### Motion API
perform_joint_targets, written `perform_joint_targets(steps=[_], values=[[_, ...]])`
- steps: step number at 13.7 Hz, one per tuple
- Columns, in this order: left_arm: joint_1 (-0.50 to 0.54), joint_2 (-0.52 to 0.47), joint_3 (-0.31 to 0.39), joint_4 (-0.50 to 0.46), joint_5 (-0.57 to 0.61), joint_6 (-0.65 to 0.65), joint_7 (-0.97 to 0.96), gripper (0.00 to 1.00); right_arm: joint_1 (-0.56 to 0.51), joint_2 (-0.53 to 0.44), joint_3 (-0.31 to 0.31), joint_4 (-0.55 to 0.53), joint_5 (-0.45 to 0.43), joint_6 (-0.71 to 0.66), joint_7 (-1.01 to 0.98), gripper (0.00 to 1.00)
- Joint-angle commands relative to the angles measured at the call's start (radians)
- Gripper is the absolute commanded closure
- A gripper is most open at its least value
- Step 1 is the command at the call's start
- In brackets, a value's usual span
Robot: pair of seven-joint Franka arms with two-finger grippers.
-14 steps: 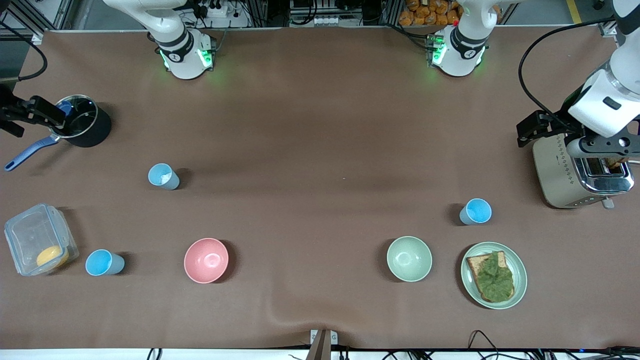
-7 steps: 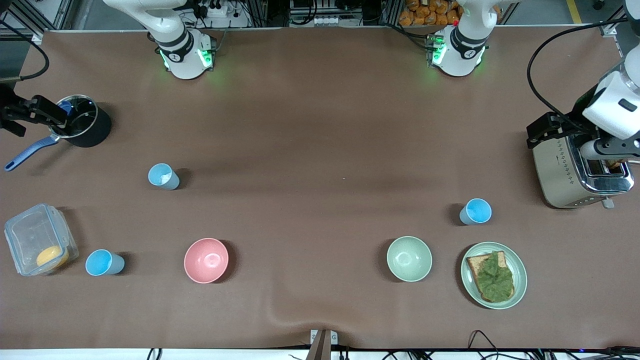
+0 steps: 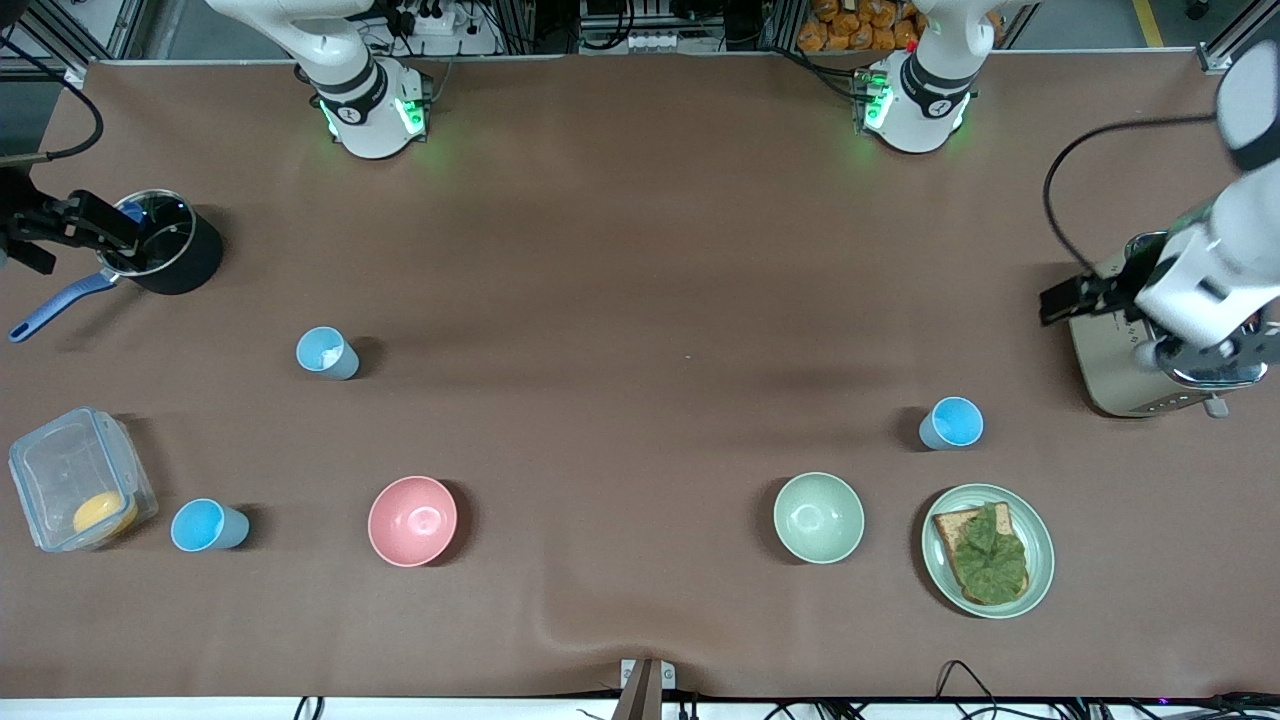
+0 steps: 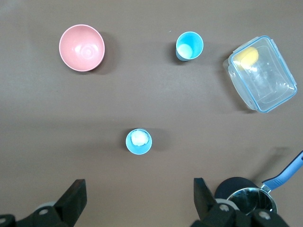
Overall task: Stack blue cups with both arms
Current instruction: 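Reach the left gripper down to the blue cup beside the green bowl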
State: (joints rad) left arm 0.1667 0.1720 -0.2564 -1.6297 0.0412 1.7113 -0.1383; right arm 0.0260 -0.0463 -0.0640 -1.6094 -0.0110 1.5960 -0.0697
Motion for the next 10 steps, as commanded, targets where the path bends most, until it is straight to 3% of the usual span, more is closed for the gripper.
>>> perform_joint_targets(steps=[1, 4, 10], values=[[0.019, 0.000, -0.003, -0.178, -0.011, 0.219, 0.029, 0.00, -0.003, -0.001, 0.003, 0.000, 0.005, -0.001, 0.007, 0.00], [0.019, 0.055, -0.001, -0.277, -0.011, 0.416, 0.019, 0.00, -0.003, 0.002, 0.003, -0.001, 0.005, -0.002, 0.008, 0.00], [0.020, 0.144, -0.003, -0.279, 0.014, 0.517, 0.013, 0.00, -0.002, 0.002, 0.003, -0.003, 0.005, -0.002, 0.008, 0.00]])
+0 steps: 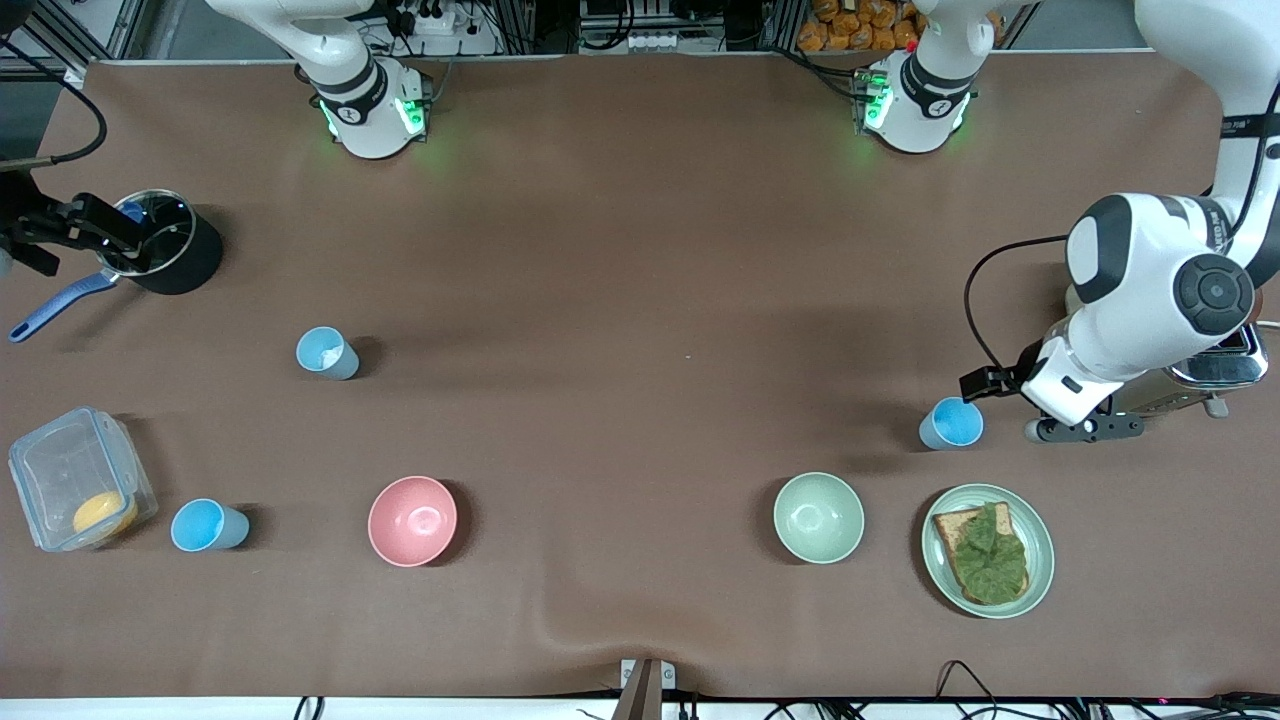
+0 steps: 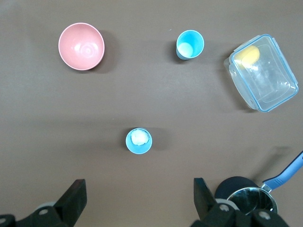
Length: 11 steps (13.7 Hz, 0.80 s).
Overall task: Stack blue cups with both arms
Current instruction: 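Reach the left gripper down to the blue cup beside the green bowl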
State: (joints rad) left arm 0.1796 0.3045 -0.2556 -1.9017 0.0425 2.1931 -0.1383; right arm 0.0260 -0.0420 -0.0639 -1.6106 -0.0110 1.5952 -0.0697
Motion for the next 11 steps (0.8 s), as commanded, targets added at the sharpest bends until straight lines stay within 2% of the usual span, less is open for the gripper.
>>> perform_joint_targets(steps=[1, 11], values=[[0.008, 0.021, -0.004, -0.007, 0.013, 0.040, 0.011, 0.00, -0.001, -0.003, 0.004, 0.000, 0.005, -0.001, 0.008, 0.00], [0.026, 0.083, -0.004, -0.007, 0.020, 0.109, 0.017, 0.00, 0.000, 0.002, 0.003, -0.003, 0.005, 0.002, 0.010, 0.00]])
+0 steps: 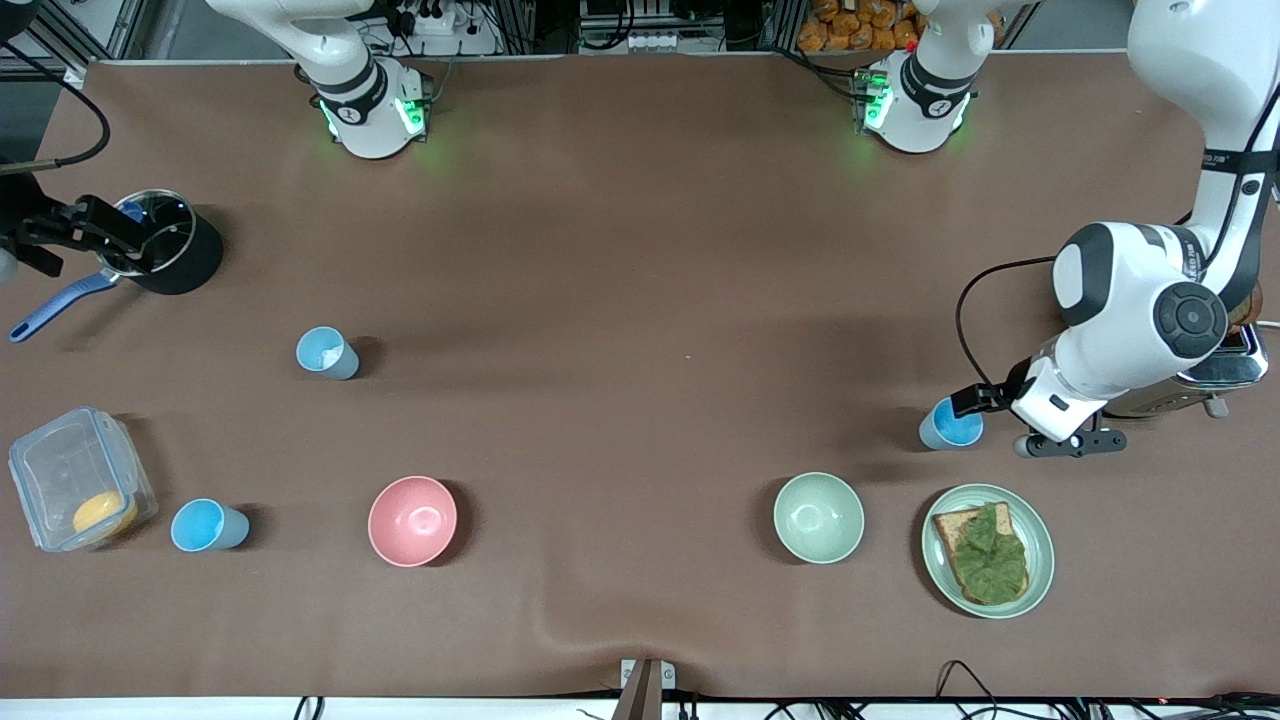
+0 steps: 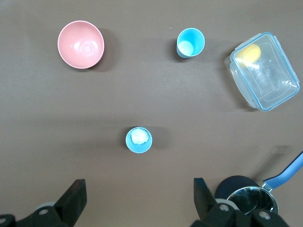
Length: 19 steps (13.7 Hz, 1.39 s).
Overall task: Stack blue cups with both arms
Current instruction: 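Reach the left gripper down to the blue cup beside the green bowl, then grasp the cup with the left gripper while the right gripper grasps another cup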
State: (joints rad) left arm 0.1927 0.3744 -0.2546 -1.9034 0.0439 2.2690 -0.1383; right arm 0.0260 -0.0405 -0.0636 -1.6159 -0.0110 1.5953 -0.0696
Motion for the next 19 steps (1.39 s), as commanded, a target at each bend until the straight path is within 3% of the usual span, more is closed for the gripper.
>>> perform_joint_targets(steps=[1, 6, 10, 13, 14, 15, 17, 19], values=[[0.016, 0.024, -0.005, -0.005, 0.019, 0.047, 0.025, 0.00, 0.000, 0.005, 0.004, 0.004, 0.006, 0.002, 0.002, 0.00], [0.027, 0.070, -0.005, 0.001, 0.020, 0.073, 0.031, 0.00, 0.069, 0.121, 0.004, 0.013, 0.019, 0.011, -0.001, 0.00], [0.033, 0.100, -0.006, 0.007, 0.105, 0.098, 0.022, 0.00, 0.132, 0.204, 0.004, -0.030, 0.023, 0.037, 0.013, 0.00], [0.030, 0.112, -0.008, 0.009, 0.100, 0.098, 0.014, 0.02, 0.150, 0.180, 0.004, -0.244, 0.046, 0.274, 0.013, 0.00], [0.030, 0.116, -0.008, 0.009, 0.097, 0.098, 0.012, 0.19, 0.152, 0.177, 0.004, -0.301, 0.052, 0.329, 0.013, 0.00], [0.025, 0.121, -0.008, 0.010, 0.094, 0.099, 0.011, 0.26, 0.150, 0.174, 0.004, -0.358, 0.052, 0.386, 0.013, 0.00], [0.025, 0.139, -0.008, 0.012, 0.094, 0.112, 0.011, 0.34, 0.149, 0.174, 0.004, -0.476, 0.052, 0.532, 0.013, 0.00], [0.027, 0.153, -0.008, 0.012, 0.093, 0.133, 0.009, 0.43, 0.141, 0.189, 0.004, -0.539, 0.052, 0.587, 0.011, 0.00]])
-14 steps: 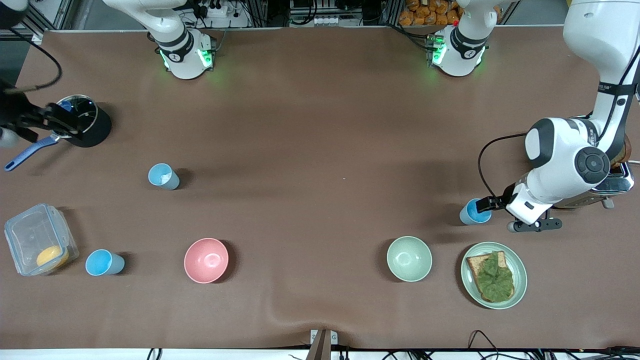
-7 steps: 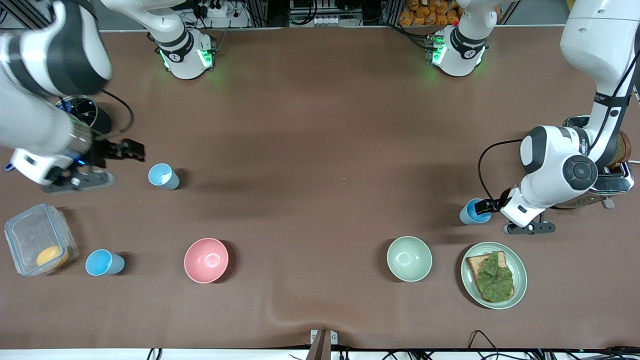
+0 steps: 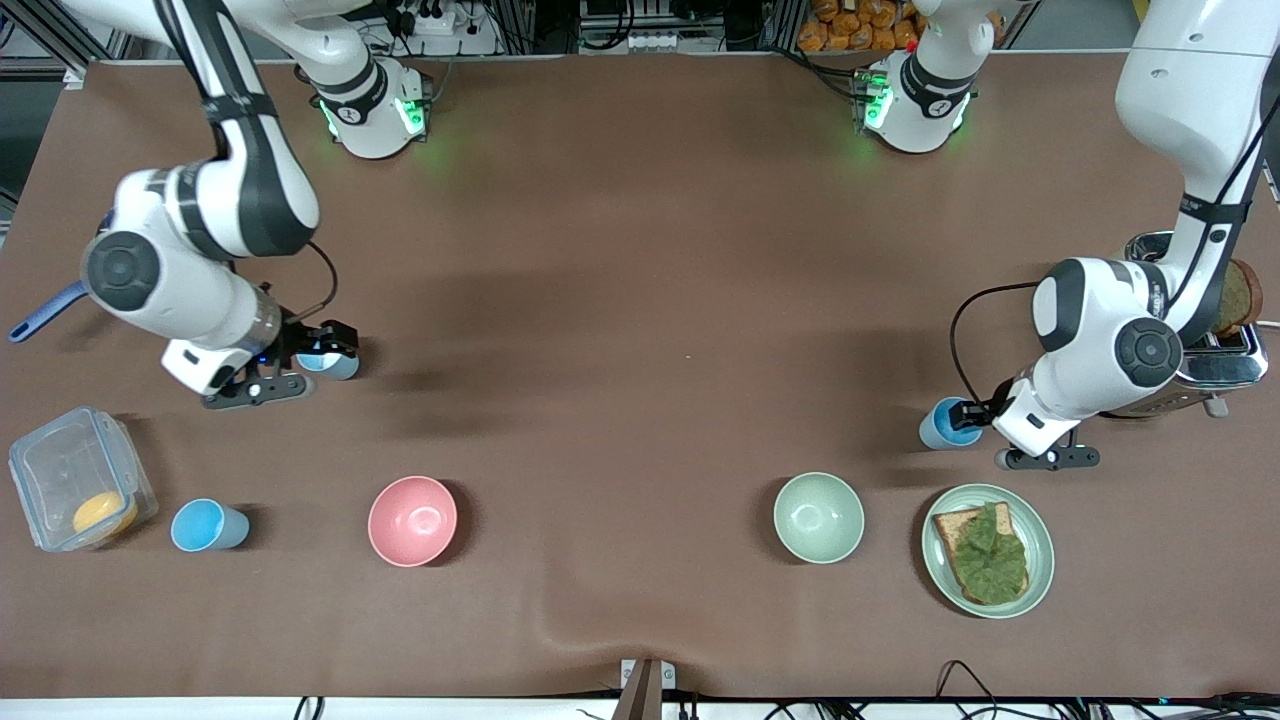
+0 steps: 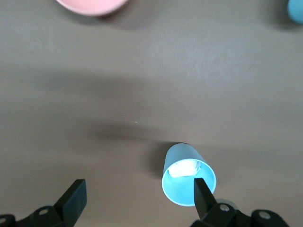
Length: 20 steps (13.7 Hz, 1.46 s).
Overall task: Stack blue cups with both arms
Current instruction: 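Grasp the cup with the left gripper while the right gripper grasps another cup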
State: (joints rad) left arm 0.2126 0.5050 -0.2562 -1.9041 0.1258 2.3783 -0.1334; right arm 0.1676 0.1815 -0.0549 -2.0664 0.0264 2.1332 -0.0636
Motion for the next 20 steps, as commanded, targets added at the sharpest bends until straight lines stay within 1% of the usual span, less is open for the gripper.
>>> perform_joint_targets(steps=[1, 2, 4, 7, 8, 9, 10, 11, 12, 13, 14, 15, 16, 18, 19, 20], values=[[0.004, 0.026, -0.006, 0.013, 0.011, 0.025, 0.005, 0.51, -0.003, -0.021, -0.006, -0.106, 0.015, 0.062, 0.005, 0.00], [0.004, 0.027, -0.006, 0.011, 0.011, 0.027, 0.003, 0.55, -0.016, -0.005, -0.006, -0.110, 0.015, 0.063, 0.004, 0.00], [0.011, 0.026, -0.008, 0.008, 0.011, 0.027, 0.005, 0.58, -0.031, 0.038, -0.006, -0.113, 0.015, 0.063, -0.007, 0.00], [0.004, 0.038, -0.008, 0.007, 0.011, 0.027, 0.003, 0.77, -0.031, 0.070, -0.006, -0.110, 0.015, 0.065, -0.008, 0.00], [0.001, 0.040, -0.008, 0.008, 0.011, 0.027, 0.003, 0.85, -0.028, 0.085, -0.006, -0.109, 0.015, 0.073, -0.008, 0.00], [0.001, 0.040, -0.008, 0.008, 0.011, 0.027, 0.003, 0.97, -0.025, 0.095, -0.006, -0.109, 0.015, 0.079, -0.008, 0.00], [0.001, 0.040, -0.008, 0.008, 0.011, 0.027, 0.003, 1.00, -0.023, 0.098, -0.006, -0.107, 0.013, 0.079, -0.010, 0.00], [0.005, 0.038, -0.008, 0.011, 0.011, 0.027, 0.005, 1.00, -0.023, 0.099, -0.006, -0.107, 0.013, 0.079, -0.016, 0.00], [0.010, 0.033, -0.014, 0.011, 0.011, 0.027, 0.005, 1.00, -0.026, 0.107, -0.006, -0.107, 0.012, 0.079, -0.037, 0.12], [0.008, 0.030, -0.014, 0.014, 0.011, 0.027, 0.005, 1.00, -0.033, 0.116, -0.006, -0.107, 0.013, 0.079, -0.068, 0.40], [0.010, 0.020, -0.017, 0.014, 0.011, 0.027, 0.005, 1.00, -0.036, 0.122, -0.006, -0.104, 0.012, 0.077, -0.103, 0.66], [0.007, 0.006, -0.017, 0.014, 0.011, 0.027, 0.005, 1.00, -0.039, 0.125, -0.008, -0.103, 0.013, 0.073, -0.126, 0.87], [0.007, -0.006, -0.023, 0.016, 0.011, 0.027, 0.006, 1.00, -0.046, 0.127, -0.008, -0.101, 0.013, 0.073, -0.130, 0.99], [0.008, -0.035, -0.044, 0.019, 0.009, 0.026, -0.001, 1.00, -0.037, 0.127, -0.008, -0.097, 0.013, 0.068, -0.127, 1.00], [0.005, -0.039, -0.051, 0.033, 0.011, 0.025, -0.023, 1.00, -0.031, 0.127, -0.006, -0.083, 0.013, 0.056, -0.119, 1.00], [0.001, -0.040, -0.067, 0.069, 0.011, -0.005, -0.040, 1.00, -0.020, 0.127, -0.006, -0.061, 0.013, 0.028, -0.119, 1.00]])
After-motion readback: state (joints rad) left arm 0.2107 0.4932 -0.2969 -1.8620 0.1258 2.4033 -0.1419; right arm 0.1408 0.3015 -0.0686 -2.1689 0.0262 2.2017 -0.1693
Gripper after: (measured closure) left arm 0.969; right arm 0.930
